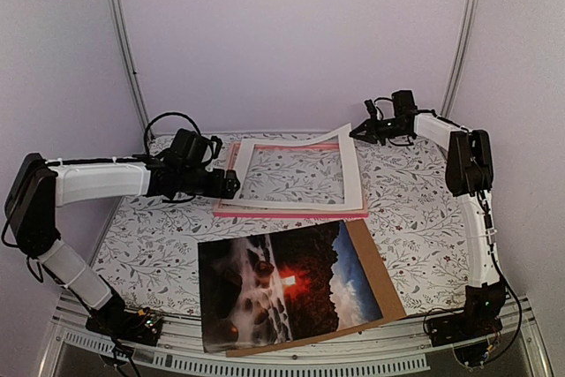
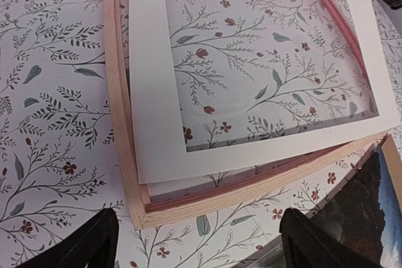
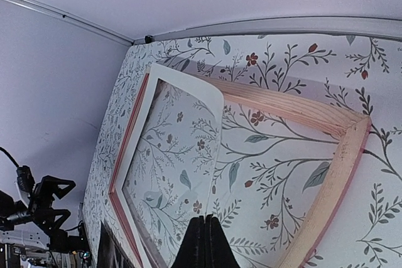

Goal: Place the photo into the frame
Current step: Place the mat board on the glass panel.

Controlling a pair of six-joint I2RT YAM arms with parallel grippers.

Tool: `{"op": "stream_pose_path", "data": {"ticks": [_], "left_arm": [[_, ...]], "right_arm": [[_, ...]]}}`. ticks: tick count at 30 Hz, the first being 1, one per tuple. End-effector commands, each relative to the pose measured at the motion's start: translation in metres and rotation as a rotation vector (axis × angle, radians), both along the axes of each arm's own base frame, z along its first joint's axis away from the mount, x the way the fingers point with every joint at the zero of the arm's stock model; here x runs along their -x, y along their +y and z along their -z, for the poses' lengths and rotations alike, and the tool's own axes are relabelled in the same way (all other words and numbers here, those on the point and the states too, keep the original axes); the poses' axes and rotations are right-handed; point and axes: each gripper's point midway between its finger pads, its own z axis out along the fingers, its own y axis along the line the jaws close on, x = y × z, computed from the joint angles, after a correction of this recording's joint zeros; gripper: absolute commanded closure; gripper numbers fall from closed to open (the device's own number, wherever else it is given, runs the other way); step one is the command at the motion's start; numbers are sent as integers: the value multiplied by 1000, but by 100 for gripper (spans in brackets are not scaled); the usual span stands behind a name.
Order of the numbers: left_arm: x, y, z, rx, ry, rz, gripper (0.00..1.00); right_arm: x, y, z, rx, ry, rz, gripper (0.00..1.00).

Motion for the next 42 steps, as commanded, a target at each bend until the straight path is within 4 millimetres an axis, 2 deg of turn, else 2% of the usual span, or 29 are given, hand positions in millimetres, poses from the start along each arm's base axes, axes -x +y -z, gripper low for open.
{"op": "stream_pose_path", "data": {"ticks": [1,5,14,18,27,32,42], "left_arm": [[-8,0,-3,-12,-13,-6,8],[-8,1,0,-16,-6,-8,8],[-9,0,3,-15,3,-12,8],[-9,-1,3,-12,5,-11,8],[-7,-1,4,-3,8,-10,8],[-5,-1,3,2,6,-8,8],[-1,2,4,4,4,-9,8]], "right_arm": [[-3,5,4,-13,-18,-31,100],[-4,6,9,-11,-18,-33,97],[-3,6,23,-5,9,-30,80],[7,8,35,-1,35,-41,77],[34,6,37,-3,53,-42,68],[49,7,31,-16,45,-38,68],[75,12,36,-31,82,-22,74]]}}
